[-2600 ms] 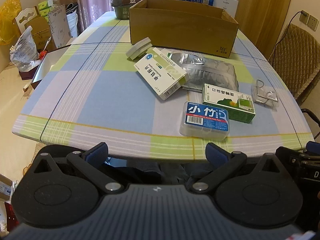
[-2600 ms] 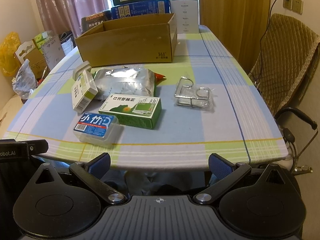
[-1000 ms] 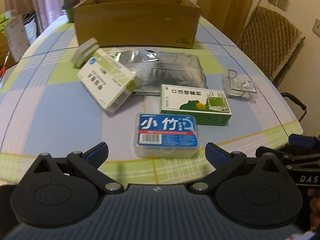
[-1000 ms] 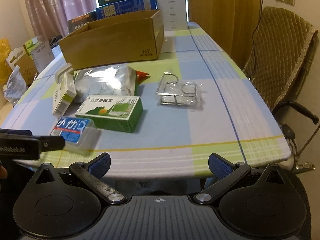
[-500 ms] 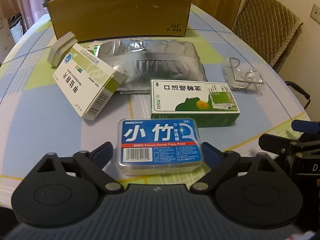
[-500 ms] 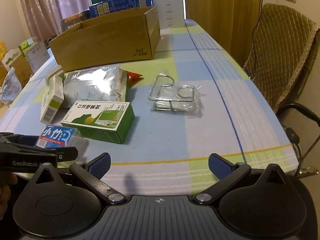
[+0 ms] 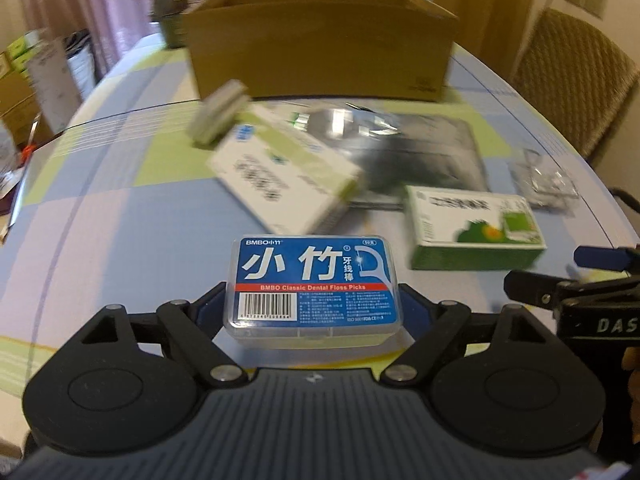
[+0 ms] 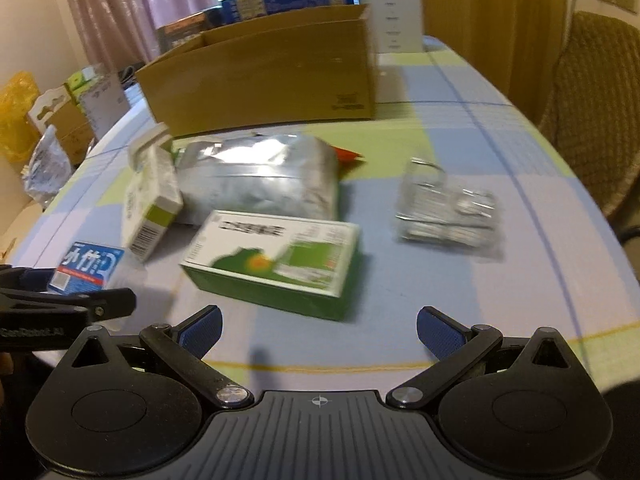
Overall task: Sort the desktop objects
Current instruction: 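Close left gripper on the floss-pick box while right gripper grasps the green spray box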
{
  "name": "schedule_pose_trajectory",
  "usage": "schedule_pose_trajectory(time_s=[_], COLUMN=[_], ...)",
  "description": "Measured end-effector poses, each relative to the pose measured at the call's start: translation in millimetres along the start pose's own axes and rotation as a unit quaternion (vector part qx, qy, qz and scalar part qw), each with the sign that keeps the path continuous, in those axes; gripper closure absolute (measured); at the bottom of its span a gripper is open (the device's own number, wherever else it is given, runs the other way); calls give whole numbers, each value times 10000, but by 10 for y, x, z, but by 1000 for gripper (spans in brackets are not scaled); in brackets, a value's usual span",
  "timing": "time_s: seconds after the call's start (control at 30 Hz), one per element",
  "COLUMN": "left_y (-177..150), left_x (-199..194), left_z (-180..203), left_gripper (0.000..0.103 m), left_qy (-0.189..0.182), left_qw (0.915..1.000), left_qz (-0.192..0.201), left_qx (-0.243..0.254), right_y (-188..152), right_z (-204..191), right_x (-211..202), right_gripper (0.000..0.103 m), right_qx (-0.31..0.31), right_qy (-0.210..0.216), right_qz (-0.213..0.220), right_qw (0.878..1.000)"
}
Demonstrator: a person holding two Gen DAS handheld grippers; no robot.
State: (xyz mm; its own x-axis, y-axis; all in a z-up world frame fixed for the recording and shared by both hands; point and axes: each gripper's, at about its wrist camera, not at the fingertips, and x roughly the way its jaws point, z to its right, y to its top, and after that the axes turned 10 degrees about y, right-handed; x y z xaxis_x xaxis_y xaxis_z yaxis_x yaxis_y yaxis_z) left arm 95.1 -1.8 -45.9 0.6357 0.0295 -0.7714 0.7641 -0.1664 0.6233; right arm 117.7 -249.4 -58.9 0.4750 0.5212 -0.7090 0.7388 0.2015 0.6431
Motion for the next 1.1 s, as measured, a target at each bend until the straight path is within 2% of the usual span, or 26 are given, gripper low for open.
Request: schedule_pose_trajectory(time_s=[0.13,0.23,0.33,0.43,0.47,0.53,0.6,0.67,0.77,0.83,0.9,0.97,1.1], left_y=[24,22,11,5,0,-4,-11,-12,-6,3,8,17,17], left_x=[-15,-21,-8,17,24,35,37,33,17,13,6,0,-1], left_z=[-201,-278,-298,-266,-251,-219,-192,-174,-156,-144,-131,-121,-123], left_gripper=[19,19,19,19,19,19,19,19,19,19,19,19,19], left_qy=[86,85,29,-63,-84,-127,-147,-181,-224,-254,-293,-323,-335], left_qw=[9998,9997,9996,9994,9994,9994,9994,9994,9994,9994,9994,9994,9994], left_qz=[-5,-5,-7,-12,-14,-27,-29,-27,-17,-20,-25,-30,-61], left_qx=[-158,-243,-298,-331,-329,-332,-316,-292,-260,-217,-168,-114,-30], right_y=[67,126,200,239,261,275,290,292,275,274,252,221,285], right_z=[-185,-274,-275,-242,-238,-248,-244,-238,-251,-266,-283,-306,-358], right_x=[148,245,365,458,492,542,601,597,527,460,440,440,538], right_gripper=[2,2,2,3,5,15,24,27,36,44,45,45,45], right_qx=[-561,-1422,-2251,-2813,-3018,-3304,-3471,-3514,-3386,-3220,-3220,-3419,-3498], right_qy=[-32,-82,184,491,561,654,702,682,627,777,957,943,1057], right_qz=[-14,-58,-325,-628,-725,-854,-1031,-1119,-1277,-1433,-1601,-1616,-1598], right_qw=[9984,9898,9736,9563,9490,9377,9295,9270,9301,9326,9282,9209,9170])
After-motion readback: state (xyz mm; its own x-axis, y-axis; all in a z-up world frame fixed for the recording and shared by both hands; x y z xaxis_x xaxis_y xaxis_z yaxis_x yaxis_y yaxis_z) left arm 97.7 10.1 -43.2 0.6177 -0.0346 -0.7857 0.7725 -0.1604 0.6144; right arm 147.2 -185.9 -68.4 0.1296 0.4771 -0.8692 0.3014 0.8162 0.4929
